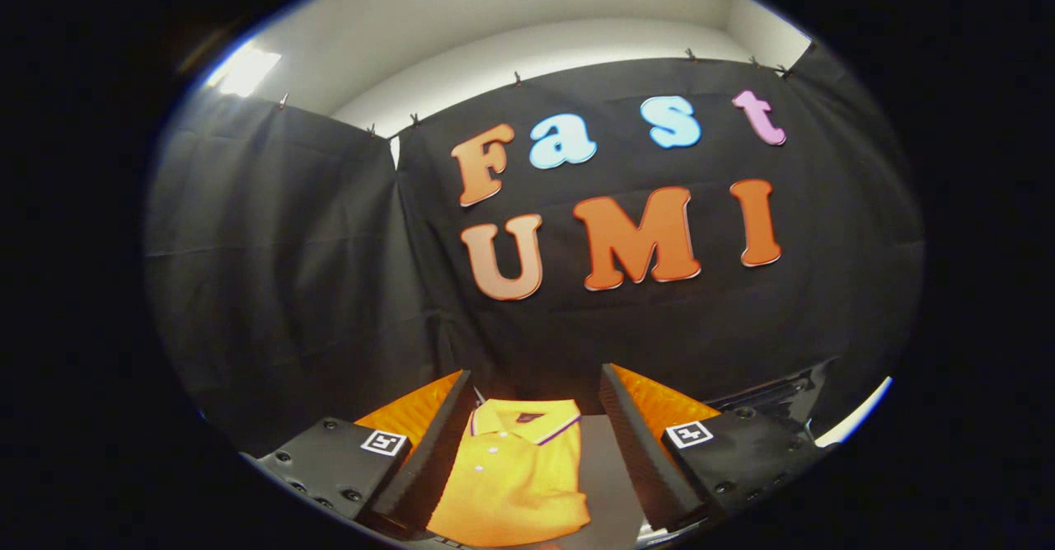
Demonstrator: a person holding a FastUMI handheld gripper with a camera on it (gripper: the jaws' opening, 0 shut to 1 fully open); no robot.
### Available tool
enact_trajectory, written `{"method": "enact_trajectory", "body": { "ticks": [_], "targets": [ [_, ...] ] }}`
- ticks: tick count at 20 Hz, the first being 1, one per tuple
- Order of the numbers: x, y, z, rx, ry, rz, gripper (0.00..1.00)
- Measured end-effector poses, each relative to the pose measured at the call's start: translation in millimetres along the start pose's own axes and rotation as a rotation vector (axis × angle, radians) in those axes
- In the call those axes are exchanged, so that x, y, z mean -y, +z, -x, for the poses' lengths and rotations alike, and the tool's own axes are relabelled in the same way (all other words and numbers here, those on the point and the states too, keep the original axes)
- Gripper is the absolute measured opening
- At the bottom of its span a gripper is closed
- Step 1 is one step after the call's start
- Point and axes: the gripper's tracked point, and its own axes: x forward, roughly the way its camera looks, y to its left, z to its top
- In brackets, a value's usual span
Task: Put the clothes into the washing machine and then close the washing machine lid.
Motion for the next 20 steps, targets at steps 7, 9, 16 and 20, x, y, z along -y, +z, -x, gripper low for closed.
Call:
{"method": "enact_trajectory", "body": {
  "ticks": [7,9,16,20],
  "targets": [
    [-42,-112,-76,-0.300,0.036,0.026,0.99],
    [-33,-131,-88,-0.348,0.000,0.046,0.98],
    [-24,-179,-86,-0.553,-0.012,0.040,0.97],
    [-27,-181,-87,-0.570,0.046,0.023,0.91]
  ]
}}
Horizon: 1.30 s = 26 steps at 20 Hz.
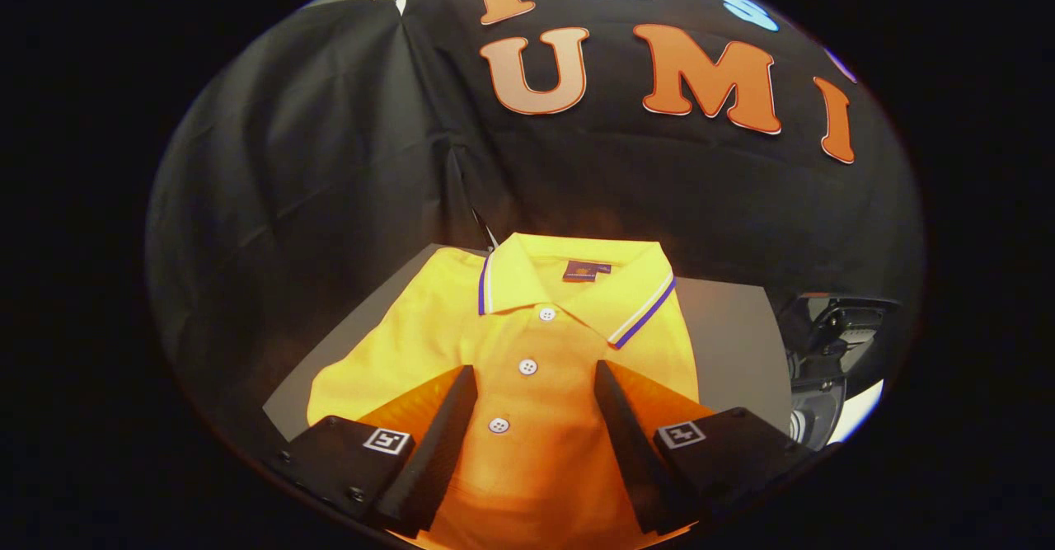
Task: Put the clothes into the washing machine and then close the washing machine lid.
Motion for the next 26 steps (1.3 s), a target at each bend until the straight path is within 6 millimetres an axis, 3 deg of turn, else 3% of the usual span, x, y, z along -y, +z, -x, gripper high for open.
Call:
{"method": "enact_trajectory", "body": {
  "ticks": [2,4,7,9,13,20,26],
  "targets": [
    [-4,0,1,-0.008,0.027,0.020,0.86],
    [-13,-3,-2,-0.024,0.082,0.023,0.74],
    [-15,-5,-1,-0.031,0.126,-0.034,0.29],
    [-13,5,1,-0.009,0.127,-0.089,0.09],
    [-15,18,20,0.126,0.136,-0.070,0.09],
    [-33,46,78,0.386,0.160,-0.034,0.09],
    [-22,74,131,0.502,0.182,-0.099,0.09]
  ]
}}
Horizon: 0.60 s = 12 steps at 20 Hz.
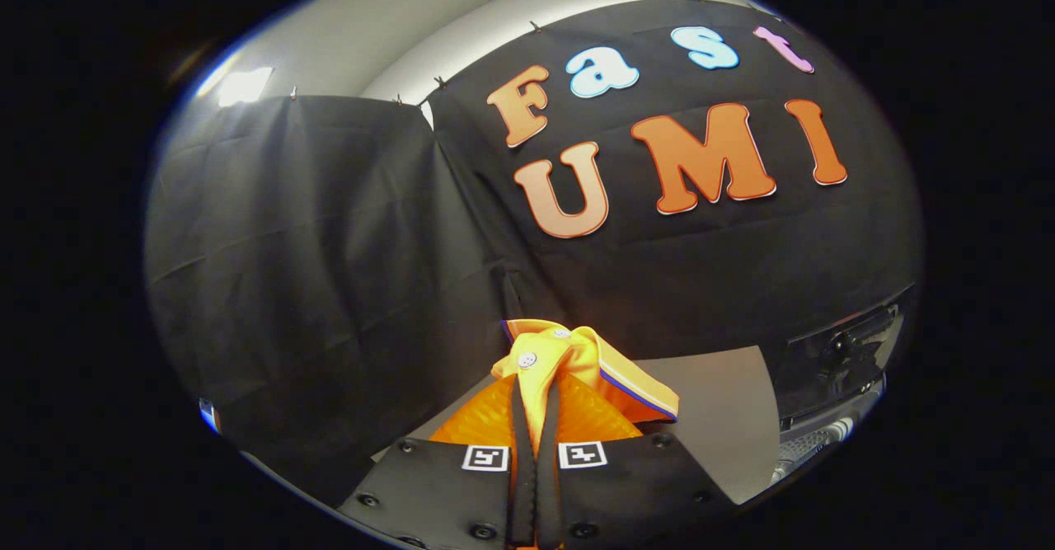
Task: Put the clothes into the washing machine and then close the washing machine lid.
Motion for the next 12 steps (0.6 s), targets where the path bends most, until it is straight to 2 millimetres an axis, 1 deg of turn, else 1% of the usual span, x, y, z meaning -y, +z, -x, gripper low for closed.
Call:
{"method": "enact_trajectory", "body": {
  "ticks": [6,9,12],
  "targets": [
    [30,56,64,0.114,-0.032,0.036,0.09],
    [59,83,86,0.149,-0.045,0.059,0.08],
    [100,108,112,0.175,-0.079,0.079,0.08]
  ]
}}
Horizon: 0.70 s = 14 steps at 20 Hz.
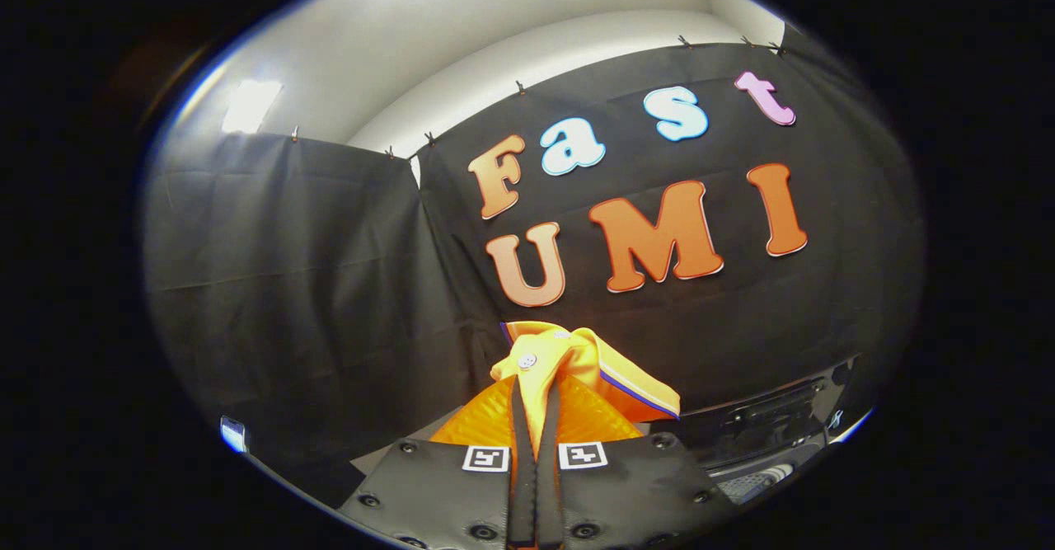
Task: Put the clothes into the washing machine and then close the washing machine lid.
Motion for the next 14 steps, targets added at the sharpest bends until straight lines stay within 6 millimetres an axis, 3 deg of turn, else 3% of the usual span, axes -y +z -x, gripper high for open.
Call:
{"method": "enact_trajectory", "body": {
  "ticks": [5,8,11,14],
  "targets": [
    [92,27,34,0.036,-0.088,0.021,0.08],
    [152,24,43,0.027,-0.152,0.016,0.08],
    [209,1,48,-0.014,-0.197,0.006,0.08],
    [253,-35,47,-0.081,-0.219,0.012,0.09]
  ]
}}
